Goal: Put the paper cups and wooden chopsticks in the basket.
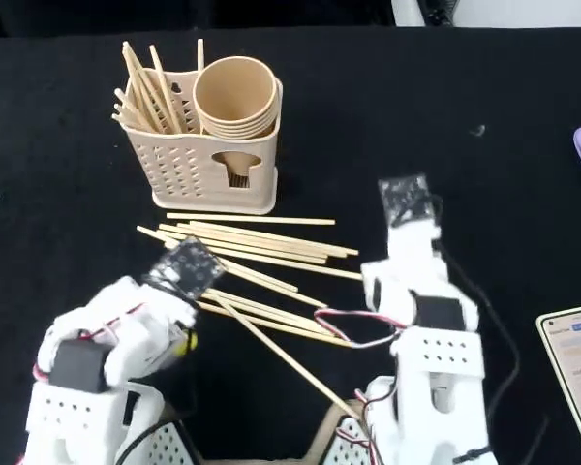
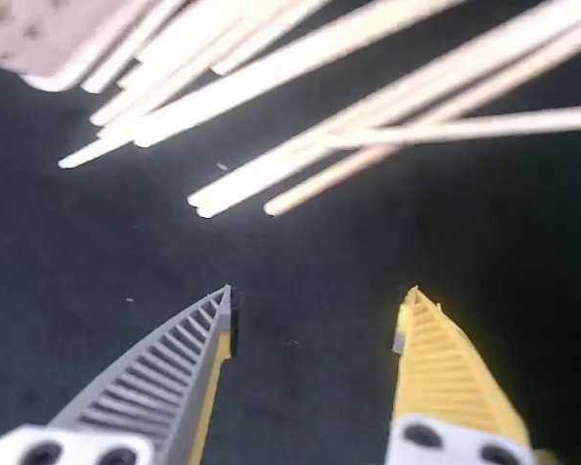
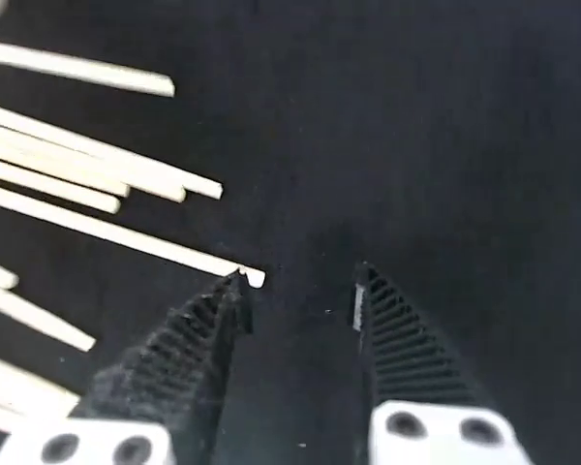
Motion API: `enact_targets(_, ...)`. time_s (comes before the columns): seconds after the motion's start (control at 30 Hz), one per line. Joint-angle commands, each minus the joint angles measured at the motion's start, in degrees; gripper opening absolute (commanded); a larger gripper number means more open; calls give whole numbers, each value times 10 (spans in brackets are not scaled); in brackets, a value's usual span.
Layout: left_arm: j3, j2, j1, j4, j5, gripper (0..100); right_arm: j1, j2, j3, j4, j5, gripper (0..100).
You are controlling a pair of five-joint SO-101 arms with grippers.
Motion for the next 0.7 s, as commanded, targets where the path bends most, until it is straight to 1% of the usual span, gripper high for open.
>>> enact_targets(0.0, -49, 119, 45, -26, -16, 278, 40, -15, 10, -33, -16, 177)
enact_targets(0.1, -114, 223, 92, -25, -6, 277, 56, -15, 25, -34, -21, 177)
enact_targets(0.23, -218, 342, 149, -27, 41, 277, 95, -15, 32, -57, -51, 177)
enact_targets(0.3, -241, 393, 181, -33, 62, 277, 119, -15, 32, -65, -65, 177)
enact_targets(0.33, -243, 418, 190, -44, 89, 277, 129, -15, 32, -66, -72, 177)
enact_targets(0.47, -244, 513, 198, -127, 239, 277, 140, -15, 30, -66, -81, 177)
enact_targets(0.53, -249, 560, 201, -156, 338, 277, 137, -15, 31, -66, -81, 177)
enact_targets(0.67, -250, 635, 204, -170, 556, 279, 137, -15, 31, -66, -79, 177)
